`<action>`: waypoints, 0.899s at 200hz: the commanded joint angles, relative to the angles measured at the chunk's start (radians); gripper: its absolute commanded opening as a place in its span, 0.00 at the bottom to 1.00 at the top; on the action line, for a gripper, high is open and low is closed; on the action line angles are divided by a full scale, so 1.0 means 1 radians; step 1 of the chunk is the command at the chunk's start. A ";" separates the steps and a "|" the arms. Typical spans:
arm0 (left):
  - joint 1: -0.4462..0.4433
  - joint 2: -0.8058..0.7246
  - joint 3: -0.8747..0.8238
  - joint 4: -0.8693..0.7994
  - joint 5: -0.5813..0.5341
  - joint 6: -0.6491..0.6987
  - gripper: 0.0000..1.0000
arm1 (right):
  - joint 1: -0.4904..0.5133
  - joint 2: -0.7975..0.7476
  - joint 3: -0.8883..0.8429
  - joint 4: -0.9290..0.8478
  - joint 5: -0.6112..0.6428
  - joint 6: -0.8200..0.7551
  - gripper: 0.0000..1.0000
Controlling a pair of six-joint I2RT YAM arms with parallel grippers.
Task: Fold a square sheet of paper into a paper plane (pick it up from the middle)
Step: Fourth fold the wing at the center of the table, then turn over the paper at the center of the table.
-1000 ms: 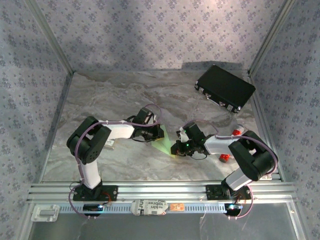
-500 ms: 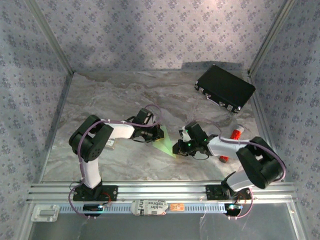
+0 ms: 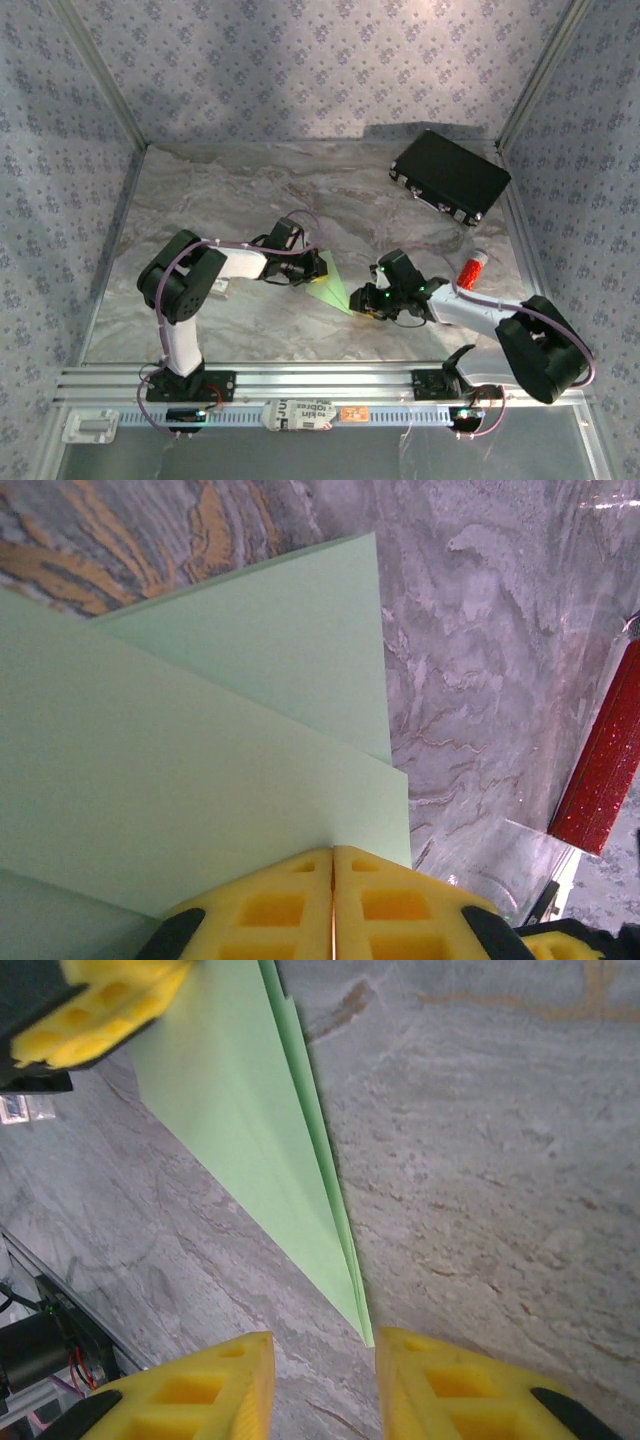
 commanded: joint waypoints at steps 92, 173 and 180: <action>0.005 0.005 -0.027 -0.022 0.002 -0.019 0.08 | 0.017 0.066 0.011 0.011 -0.027 0.053 0.32; 0.008 0.002 -0.029 -0.017 0.001 -0.020 0.08 | 0.015 0.088 0.014 0.095 -0.047 0.083 0.31; 0.009 0.002 -0.029 -0.017 0.002 -0.020 0.08 | 0.015 0.086 0.013 0.103 -0.047 0.087 0.30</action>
